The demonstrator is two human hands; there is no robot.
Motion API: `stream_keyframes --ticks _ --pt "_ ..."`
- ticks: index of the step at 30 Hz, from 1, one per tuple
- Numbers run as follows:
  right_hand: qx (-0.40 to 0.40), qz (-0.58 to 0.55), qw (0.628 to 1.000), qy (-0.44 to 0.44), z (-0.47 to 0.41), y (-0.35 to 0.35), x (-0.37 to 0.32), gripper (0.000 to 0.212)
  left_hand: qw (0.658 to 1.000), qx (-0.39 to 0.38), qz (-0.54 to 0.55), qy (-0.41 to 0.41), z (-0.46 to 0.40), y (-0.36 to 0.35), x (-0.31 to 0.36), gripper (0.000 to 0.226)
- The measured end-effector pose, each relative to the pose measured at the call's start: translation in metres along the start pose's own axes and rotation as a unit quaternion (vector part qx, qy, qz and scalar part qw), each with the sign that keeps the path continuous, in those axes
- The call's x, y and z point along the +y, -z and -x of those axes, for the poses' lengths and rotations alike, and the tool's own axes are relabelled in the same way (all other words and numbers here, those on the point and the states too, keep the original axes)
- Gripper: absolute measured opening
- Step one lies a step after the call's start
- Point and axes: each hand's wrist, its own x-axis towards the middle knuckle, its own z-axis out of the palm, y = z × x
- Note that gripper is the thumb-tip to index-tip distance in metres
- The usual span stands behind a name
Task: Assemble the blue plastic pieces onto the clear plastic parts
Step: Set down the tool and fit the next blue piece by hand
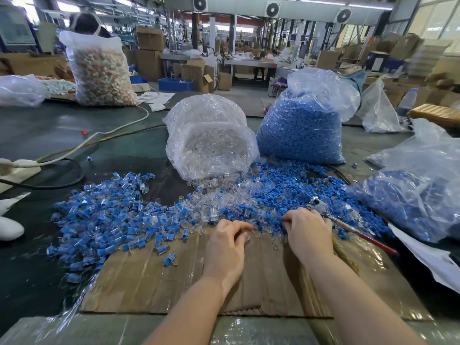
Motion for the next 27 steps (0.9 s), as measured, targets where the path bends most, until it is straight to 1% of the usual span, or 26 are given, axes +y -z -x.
stream_keyframes --ticks 4,7,9,16,18,22,25,27 --pt "0.001 -0.021 1.0 -0.005 -0.005 0.001 -0.001 0.012 1.0 0.002 -0.001 0.0 0.001 0.0 0.001 0.017" --pt "-0.001 -0.027 1.0 0.005 -0.006 -0.001 -0.001 0.015 1.0 0.002 0.003 -0.004 0.002 0.0 0.002 0.016" --pt "-0.003 -0.028 1.0 0.009 -0.005 -0.002 -0.001 0.013 1.0 0.002 0.007 -0.004 0.002 0.0 0.003 0.016" --pt "0.031 -0.033 0.999 0.023 -0.003 -0.004 -0.001 0.006 1.0 0.0 0.018 0.002 0.002 0.0 0.003 0.015" --pt "0.062 -0.059 0.996 0.039 0.001 -0.004 -0.001 0.007 1.0 0.001 0.027 0.006 0.003 0.0 0.003 0.016" --pt "0.117 -0.157 0.978 0.075 0.017 -0.001 -0.009 0.013 0.999 0.001 0.038 0.005 0.003 0.0 0.001 0.018" --pt "0.139 -0.196 0.967 0.088 0.03 -0.004 -0.016 0.019 0.999 0.004 0.042 0.006 0.002 -0.001 0.001 0.018" --pt "0.141 -0.207 0.964 0.089 0.038 -0.009 -0.021 0.015 0.999 0.013 0.048 0.004 0.002 -0.001 0.0 0.019"
